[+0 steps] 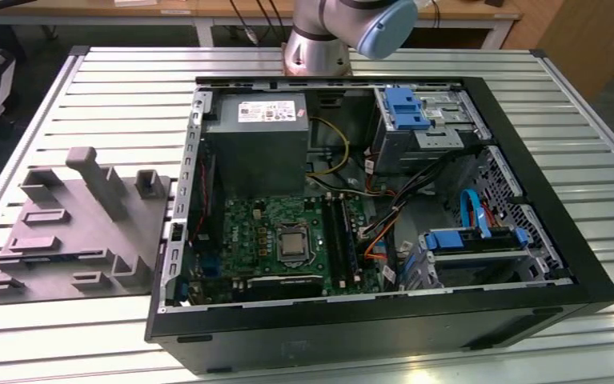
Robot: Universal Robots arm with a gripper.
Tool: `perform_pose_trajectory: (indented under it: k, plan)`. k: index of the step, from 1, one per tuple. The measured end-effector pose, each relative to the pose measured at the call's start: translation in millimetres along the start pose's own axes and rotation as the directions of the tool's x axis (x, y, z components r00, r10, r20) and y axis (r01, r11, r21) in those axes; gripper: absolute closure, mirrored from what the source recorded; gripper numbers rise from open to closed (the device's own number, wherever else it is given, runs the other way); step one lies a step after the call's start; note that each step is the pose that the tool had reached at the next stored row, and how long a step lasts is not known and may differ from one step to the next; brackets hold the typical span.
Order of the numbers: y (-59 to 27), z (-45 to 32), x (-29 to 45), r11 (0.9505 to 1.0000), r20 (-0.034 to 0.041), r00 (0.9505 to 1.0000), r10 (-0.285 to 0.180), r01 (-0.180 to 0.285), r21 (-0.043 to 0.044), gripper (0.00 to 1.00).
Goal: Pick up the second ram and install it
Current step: 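Reach for the second ram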
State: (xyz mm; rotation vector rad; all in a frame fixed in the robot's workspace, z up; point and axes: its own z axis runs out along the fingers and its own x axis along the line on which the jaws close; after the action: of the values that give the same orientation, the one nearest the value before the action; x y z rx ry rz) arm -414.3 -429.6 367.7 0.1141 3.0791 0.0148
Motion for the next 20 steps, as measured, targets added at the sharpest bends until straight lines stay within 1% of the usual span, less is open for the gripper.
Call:
perform_pose_trajectory:
  k: [11, 17, 20]
  plan:
    - [-12.4, 7.7, 5.8, 1.0, 0.0, 1.0, 0.0, 0.0, 0.0052, 0.9]
    - [-22.6, 11.6, 7.0, 1.0, -0.001, 1.0, 0.0, 0.0, 0.0069, 0.9]
    - [-24.2, 12.6, 7.1, 1.0, -0.0011, 1.0, 0.0, 0.0, 0.0093, 0.9]
